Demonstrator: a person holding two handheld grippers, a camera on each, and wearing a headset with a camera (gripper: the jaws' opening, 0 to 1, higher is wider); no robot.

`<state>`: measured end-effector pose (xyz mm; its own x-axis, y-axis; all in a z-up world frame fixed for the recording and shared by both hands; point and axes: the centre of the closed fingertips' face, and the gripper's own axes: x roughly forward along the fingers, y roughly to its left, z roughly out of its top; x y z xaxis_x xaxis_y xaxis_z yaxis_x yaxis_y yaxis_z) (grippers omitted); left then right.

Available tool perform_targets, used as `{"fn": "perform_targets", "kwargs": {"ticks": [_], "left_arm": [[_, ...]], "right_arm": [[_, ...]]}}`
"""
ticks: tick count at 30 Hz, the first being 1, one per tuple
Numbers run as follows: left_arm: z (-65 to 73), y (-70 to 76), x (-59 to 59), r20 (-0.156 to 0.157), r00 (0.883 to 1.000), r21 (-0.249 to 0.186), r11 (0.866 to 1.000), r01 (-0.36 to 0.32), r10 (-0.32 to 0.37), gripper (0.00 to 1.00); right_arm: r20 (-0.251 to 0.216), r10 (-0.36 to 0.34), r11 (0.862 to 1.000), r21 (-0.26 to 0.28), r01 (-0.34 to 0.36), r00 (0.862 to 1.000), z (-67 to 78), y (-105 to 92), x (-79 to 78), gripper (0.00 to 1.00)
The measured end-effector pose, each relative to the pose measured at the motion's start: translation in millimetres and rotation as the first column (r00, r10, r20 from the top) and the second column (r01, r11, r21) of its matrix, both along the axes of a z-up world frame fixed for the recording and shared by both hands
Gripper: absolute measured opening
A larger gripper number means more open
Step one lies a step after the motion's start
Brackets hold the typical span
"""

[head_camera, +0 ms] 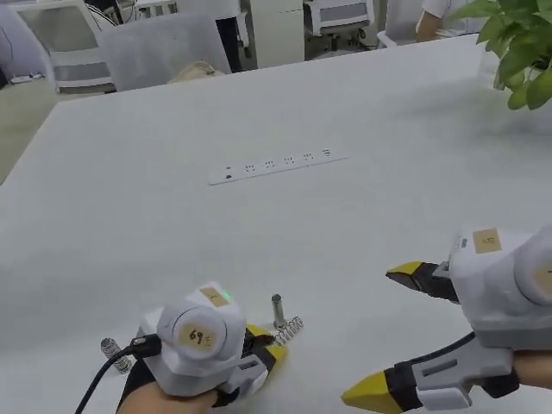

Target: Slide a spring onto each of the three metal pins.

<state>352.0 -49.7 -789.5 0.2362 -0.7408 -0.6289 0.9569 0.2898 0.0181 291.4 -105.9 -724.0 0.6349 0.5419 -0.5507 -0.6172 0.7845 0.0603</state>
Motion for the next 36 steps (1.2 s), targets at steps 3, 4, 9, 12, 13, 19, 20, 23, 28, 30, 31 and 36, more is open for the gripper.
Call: {"fn": "perform_targets", "kwargs": {"ticks": [3,4,9,12,13,19,20,23,28,30,31,36], "left_arm": [[0.5,0.8,-2.7,0.004,1.0,0.006,1.0,0.015,-0.015,0.03],[1.8,0.8,-5.4,0.002,1.0,0.004,1.0,0.024,-0.024,0.03],[9.1,0.1,-15.6,0.012,0.998,-0.003,0.998,0.058,-0.058,0.03],[20.1,-0.3,-24.3,0.013,0.997,-0.027,0.997,0.071,-0.071,0.03],[22.7,-0.2,-27.0,0.019,0.996,-0.029,0.996,0.082,-0.082,0.03],[43.1,6.9,-39.3,0.056,0.991,-0.037,0.992,0.123,-0.121,0.03],[46.0,8.1,-40.5,0.062,0.99,-0.039,0.991,0.127,-0.125,0.03],[54.5,13.2,-42.6,0.076,0.988,-0.042,0.99,0.136,-0.132,0.03],[67.6,21.2,-43.5,0.094,0.988,-0.056,0.99,0.132,-0.126,0.02],[70.8,24.2,-45.1,0.095,0.988,-0.059,0.99,0.131,-0.125,0.02],[71.5,24.8,-45.7,0.095,0.988,-0.061,0.989,0.131,-0.125,0.02],[78.8,31.9,-52.6,0.104,0.986,-0.07,0.987,0.141,-0.134,0.02]], "right_arm": [[0.001,0.003,1.0,-0.002,-0.003,1.0,0.3,1.0,0.3,0.96],[0.0,0.005,1.0,-0.002,-0.005,1.0,0.3,1.1,0.3,0.96],[0.003,0.011,1.0,-0.009,-0.011,1.0,2.1,2.0,0.9,0.95],[0.012,0.018,1.0,-0.01,-0.018,1.0,6.5,4.2,1.5,0.95],[0.015,0.021,1.0,-0.01,-0.021,1.0,8.3,5.0,1.7,0.95],[0.028,0.037,0.999,-0.017,-0.036,0.999,14.3,9.0,1.2,0.94],[0.029,0.04,0.999,-0.017,-0.039,0.999,15.4,9.9,1.0,0.94],[0.038,0.055,0.998,-0.024,-0.054,0.998,19.6,12.9,1.2,0.94],[0.052,0.068,0.998,-0.01,-0.067,0.996,27.0,17.7,2.3,0.92],[0.054,0.074,0.997,-0.01,-0.073,0.996,28.3,19.0,2.0,0.92],[0.054,0.08,0.997,-0.014,-0.079,0.995,28.6,19.8,1.4,0.92],[0.052,0.1,0.995,-0.019,-0.099,0.994,29.8,24.8,-0.8,0.9]]}}
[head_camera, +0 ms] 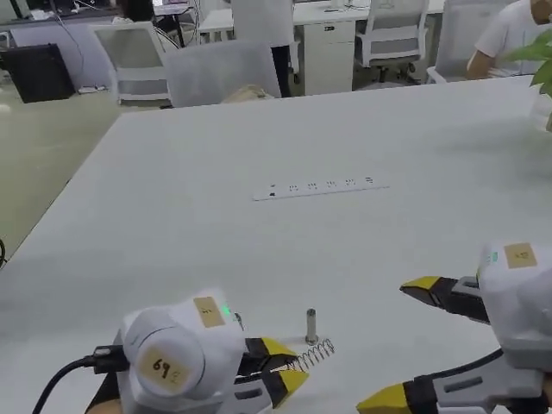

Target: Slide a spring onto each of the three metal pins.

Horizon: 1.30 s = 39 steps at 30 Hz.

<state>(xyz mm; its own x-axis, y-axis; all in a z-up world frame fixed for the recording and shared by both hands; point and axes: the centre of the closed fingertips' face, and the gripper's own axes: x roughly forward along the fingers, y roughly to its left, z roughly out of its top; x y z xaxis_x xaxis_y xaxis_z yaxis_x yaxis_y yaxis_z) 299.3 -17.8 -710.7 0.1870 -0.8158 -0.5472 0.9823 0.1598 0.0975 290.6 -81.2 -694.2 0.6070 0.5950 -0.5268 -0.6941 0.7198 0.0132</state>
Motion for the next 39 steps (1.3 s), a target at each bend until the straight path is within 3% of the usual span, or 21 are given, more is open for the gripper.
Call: {"fn": "perform_targets", "kwargs": {"ticks": [18,29,39], "left_arm": [[-3.8,27.2,-3.7,0.002,1.0,0.015,1.0,0.024,-0.024,0.02],[-4.3,37.1,-6.8,0.007,0.999,0.018,0.999,0.034,-0.034,0.02],[-5.0,41.2,-12.9,0.011,0.998,0.015,0.998,0.057,-0.057,0.02]], "right_arm": [[-0.058,0.121,0.992,0.04,-0.119,0.991,-8.7,39.7,-2.6,0.8],[-0.098,0.204,0.978,0.064,-0.198,0.974,-16.5,65.7,-2.2,0.68],[-0.108,0.267,0.963,0.07,-0.26,0.958,-18.6,81.6,-4.8,0.56]]}}
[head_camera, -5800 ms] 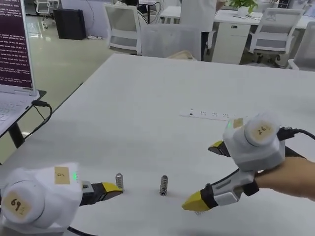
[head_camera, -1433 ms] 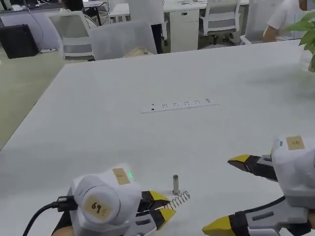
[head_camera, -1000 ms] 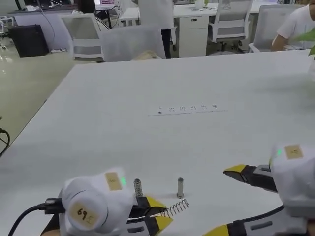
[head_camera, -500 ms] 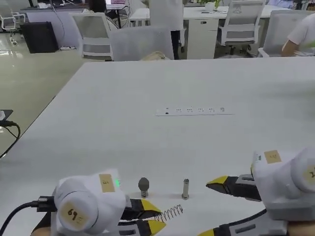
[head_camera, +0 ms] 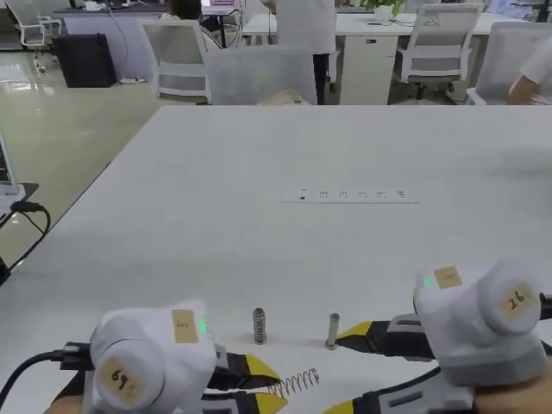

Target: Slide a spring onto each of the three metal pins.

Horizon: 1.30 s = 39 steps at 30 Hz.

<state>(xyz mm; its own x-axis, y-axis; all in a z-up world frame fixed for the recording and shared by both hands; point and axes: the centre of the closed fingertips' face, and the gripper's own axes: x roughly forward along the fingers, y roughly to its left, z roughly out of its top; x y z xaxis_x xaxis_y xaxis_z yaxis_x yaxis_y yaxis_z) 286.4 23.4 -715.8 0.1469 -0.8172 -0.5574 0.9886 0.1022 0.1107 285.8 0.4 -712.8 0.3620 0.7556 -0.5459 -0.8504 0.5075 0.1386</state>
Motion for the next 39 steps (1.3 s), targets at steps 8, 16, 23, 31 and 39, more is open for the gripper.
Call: {"fn": "perform_targets", "kwargs": {"ticks": [8,16,23,31,39], "left_arm": [[1.0,0.5,-2.6,0.003,1.0,-0.003,1.0,0.014,-0.014,0.02],[3.0,-1.0,-6.8,0.008,0.999,-0.007,0.999,0.033,-0.033,0.02],[4.7,-1.5,-9.6,0.014,0.999,-0.012,0.999,0.049,-0.049,0.02],[7.0,-3.7,-13.7,0.021,0.997,-0.021,0.997,0.075,-0.075,0.02],[6.9,-4.0,-15.2,0.027,0.996,-0.021,0.996,0.084,-0.083,0.02]], "right_arm": [[0.013,0.039,0.999,-0.003,-0.039,0.999,0.8,6.0,-2.6,0.39],[0.014,0.061,0.998,0.0,-0.061,0.998,1.1,9.1,-5.3,0.29],[0.013,0.079,0.997,-0.008,-0.079,0.997,-0.7,9.8,-8.2,0.2],[0.007,0.099,0.995,-0.012,-0.099,0.995,-1.5,12.2,-11.1,0.13],[-0.001,0.112,0.994,-0.013,-0.112,0.994,-1.7,12.9,-14.0,0.11]]}}
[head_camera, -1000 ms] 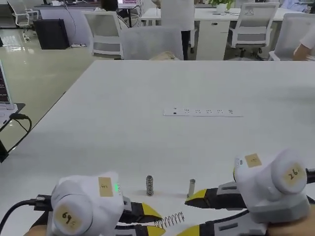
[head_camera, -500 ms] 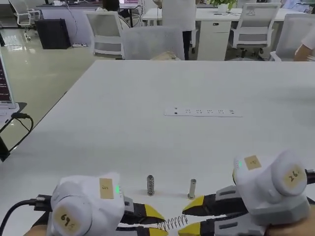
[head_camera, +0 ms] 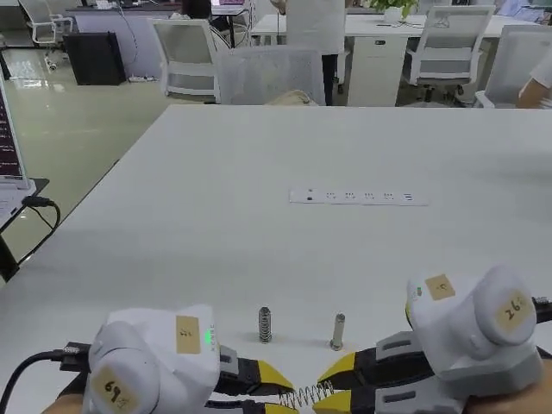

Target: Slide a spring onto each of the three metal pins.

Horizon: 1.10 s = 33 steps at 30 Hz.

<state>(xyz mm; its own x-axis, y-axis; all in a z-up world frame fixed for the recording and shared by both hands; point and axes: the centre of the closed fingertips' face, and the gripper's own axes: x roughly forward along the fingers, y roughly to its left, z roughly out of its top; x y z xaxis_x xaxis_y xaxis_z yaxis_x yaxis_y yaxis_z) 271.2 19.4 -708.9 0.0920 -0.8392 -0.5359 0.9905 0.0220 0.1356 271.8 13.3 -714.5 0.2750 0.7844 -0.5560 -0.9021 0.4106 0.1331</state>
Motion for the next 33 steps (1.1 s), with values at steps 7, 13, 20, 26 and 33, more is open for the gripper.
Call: {"fn": "perform_targets", "kwargs": {"ticks": [7,13,20,26,33], "left_arm": [[-2.0,1.1,-0.1,-0.002,1.0,0.003,1.0,0.001,-0.001,0.02],[-2.3,1.1,0.8,-0.001,1.0,0.005,1.0,-0.001,0.001,0.02],[-2.4,0.5,0.4,0.001,1.0,0.006,1.0,-0.004,0.004,0.02],[-2.6,1.3,0.1,-0.006,1.0,0.008,1.0,-0.011,0.011,0.02],[-3.2,0.9,-0.5,-0.018,1.0,0.006,1.0,-0.016,0.016,0.02]], "right_arm": [[0.016,0.024,1.0,-0.02,-0.024,1.0,7.5,3.4,-3.3,0.1],[0.03,0.05,0.998,-0.048,-0.048,0.998,13.0,6.9,-3.8,0.1],[0.033,0.08,0.995,-0.065,-0.078,0.996,17.7,12.6,-6.4,0.09],[0.026,0.097,0.992,-0.081,-0.095,0.995,16.5,14.6,-6.4,0.09],[0.017,0.107,0.991,-0.087,-0.105,0.994,14.2,16.7,-7.0,0.09]]}}
